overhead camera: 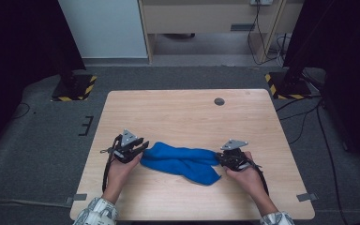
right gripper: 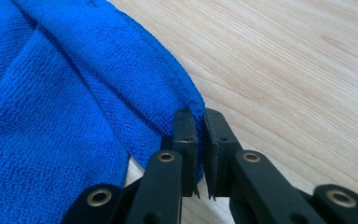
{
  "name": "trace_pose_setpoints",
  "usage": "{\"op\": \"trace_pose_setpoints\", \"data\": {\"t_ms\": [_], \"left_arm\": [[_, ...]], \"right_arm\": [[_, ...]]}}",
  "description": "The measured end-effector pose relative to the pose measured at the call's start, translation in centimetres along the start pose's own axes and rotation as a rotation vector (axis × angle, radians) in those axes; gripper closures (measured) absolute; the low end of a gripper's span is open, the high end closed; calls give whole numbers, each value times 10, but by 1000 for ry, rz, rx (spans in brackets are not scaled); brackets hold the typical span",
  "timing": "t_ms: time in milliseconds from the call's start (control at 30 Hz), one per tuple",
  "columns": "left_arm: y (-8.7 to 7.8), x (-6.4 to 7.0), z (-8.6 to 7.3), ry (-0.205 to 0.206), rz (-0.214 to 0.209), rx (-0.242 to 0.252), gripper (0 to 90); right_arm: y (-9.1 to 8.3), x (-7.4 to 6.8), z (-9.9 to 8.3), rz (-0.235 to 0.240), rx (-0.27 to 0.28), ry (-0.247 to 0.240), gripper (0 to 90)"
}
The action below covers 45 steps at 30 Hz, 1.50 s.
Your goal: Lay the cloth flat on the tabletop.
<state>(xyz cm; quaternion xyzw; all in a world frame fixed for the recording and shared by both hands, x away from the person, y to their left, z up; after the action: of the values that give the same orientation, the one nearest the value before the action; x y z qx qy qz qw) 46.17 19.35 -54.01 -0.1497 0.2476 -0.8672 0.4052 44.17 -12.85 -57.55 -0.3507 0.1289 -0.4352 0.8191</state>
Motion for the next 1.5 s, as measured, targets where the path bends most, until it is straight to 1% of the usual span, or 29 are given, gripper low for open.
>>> {"op": "trace_pose_setpoints", "data": {"t_ms": [33,67,167,233,267,367,467,533,633,667,700,733,767,900,1067,1100,1167,1200,1233,1267,1300,1333,1367,1400,1433,1467,1500], "left_arm": [[1,-2,-4,-12,-10,-11,673],[1,-2,-4,-12,-10,-11,672],[1,-2,-5,-5,-11,-8,670],[-3,-1,-2,4,-9,5,668],[-2,0,-1,-5,-21,9,667],[1,4,-4,3,-29,-4,662],[5,8,-6,22,-41,-26,663],[7,10,-12,28,-40,-54,658],[10,11,-22,35,-42,-111,623],[10,11,-22,35,-42,-111,610],[14,10,-27,43,-42,-143,600],[15,10,-30,45,-42,-157,590],[16,10,-32,38,-46,-160,580],[14,12,-38,35,-52,-164,567],[9,15,-37,38,-53,-149,564],[7,15,-34,34,-53,-139,557],[4,14,-22,33,-49,-101,535],[4,14,-22,33,-49,-101,525],[4,12,-14,33,-42,-78,515],[4,12,-14,33,-42,-78,508],[7,11,-9,27,-38,-67,497],[7,11,-9,27,-38,-67,489],[12,11,-4,31,-37,-63,486],[12,11,-4,31,-37,-63,486],[17,11,0,42,-33,-61,486],[17,11,0,42,-33,-61,486],[22,11,4,51,-25,-60,483]], "right_arm": [[0,0,0,0,-3,1,843],[0,0,0,0,-3,1,843],[1,0,0,-5,0,0,837],[0,0,0,-6,1,-2,837],[-1,1,0,-3,-1,0,835],[0,1,0,-5,2,0,832],[0,2,1,-7,2,-2,828],[-1,4,1,-9,3,3,824],[-2,6,1,-15,3,1,825],[-2,7,1,-19,4,1,825],[-2,8,1,-20,3,2,822],[-1,9,2,-21,4,2,816],[0,10,2,-26,1,4,812],[2,14,4,-37,-1,9,801],[7,14,8,-48,-5,-9,791],[6,14,8,-48,-2,-8,732],[5,15,9,-53,2,2,664],[5,15,9,-53,2,2,664],[1,16,12,-63,22,27,536],[1,16,12,-63,22,27,536],[-3,19,14,-74,38,41,444],[-3,19,14,-74,38,41,444],[-6,21,17,-83,55,61,382],[-6,21,17,-83,55,61,382],[-8,26,19,-90,72,91,338],[-8,26,19,-90,72,91,338],[-9,30,20,-88,80,109,334]]}}
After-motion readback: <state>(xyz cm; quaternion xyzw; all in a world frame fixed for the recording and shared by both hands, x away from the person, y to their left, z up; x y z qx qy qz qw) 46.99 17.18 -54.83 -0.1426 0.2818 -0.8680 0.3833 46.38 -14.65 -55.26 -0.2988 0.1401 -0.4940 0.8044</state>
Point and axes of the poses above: each handheld gripper's, and its own axes: y roughly forward along the jaws, z roughly out of its top, x roughly to its right, the point moved 8 cm from there along y, roughly forward along the jaws, and after that the axes turned 8 degrees about -z, right-handed, at the moved point
